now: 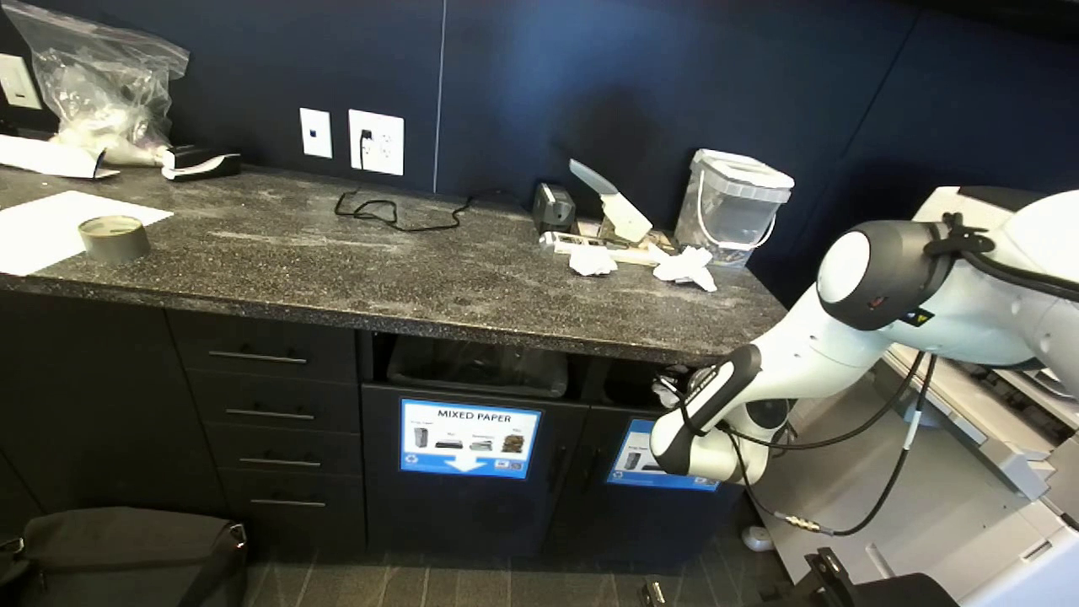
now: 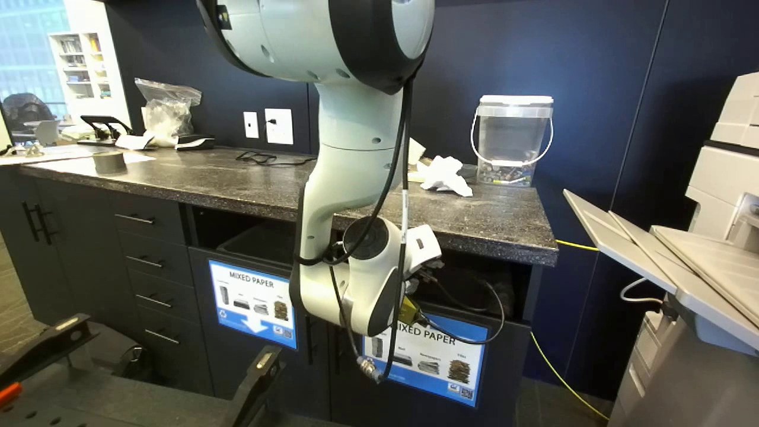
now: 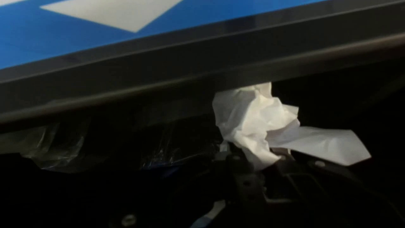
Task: Place the papers on the countertop inside the bin on the right
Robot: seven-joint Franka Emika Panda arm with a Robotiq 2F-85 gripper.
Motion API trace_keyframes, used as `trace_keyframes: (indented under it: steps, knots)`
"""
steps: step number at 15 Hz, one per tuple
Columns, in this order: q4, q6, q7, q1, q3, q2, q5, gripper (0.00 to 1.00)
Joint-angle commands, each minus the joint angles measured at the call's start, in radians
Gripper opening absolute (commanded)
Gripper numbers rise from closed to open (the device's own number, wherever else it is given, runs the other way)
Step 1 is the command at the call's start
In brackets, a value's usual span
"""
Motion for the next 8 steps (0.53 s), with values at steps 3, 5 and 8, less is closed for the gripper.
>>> trace_keyframes:
  steps: [3,5,8]
  knots:
    - [0.139,0.005,0.030,0.025,-0.020,0.096,0.015,0.13]
    - [0.155,0.000,0.031,0.025,-0.021,0.108,0.015,0.12]
    - [0.165,-0.011,0.032,0.026,-0.022,0.110,0.014,0.39]
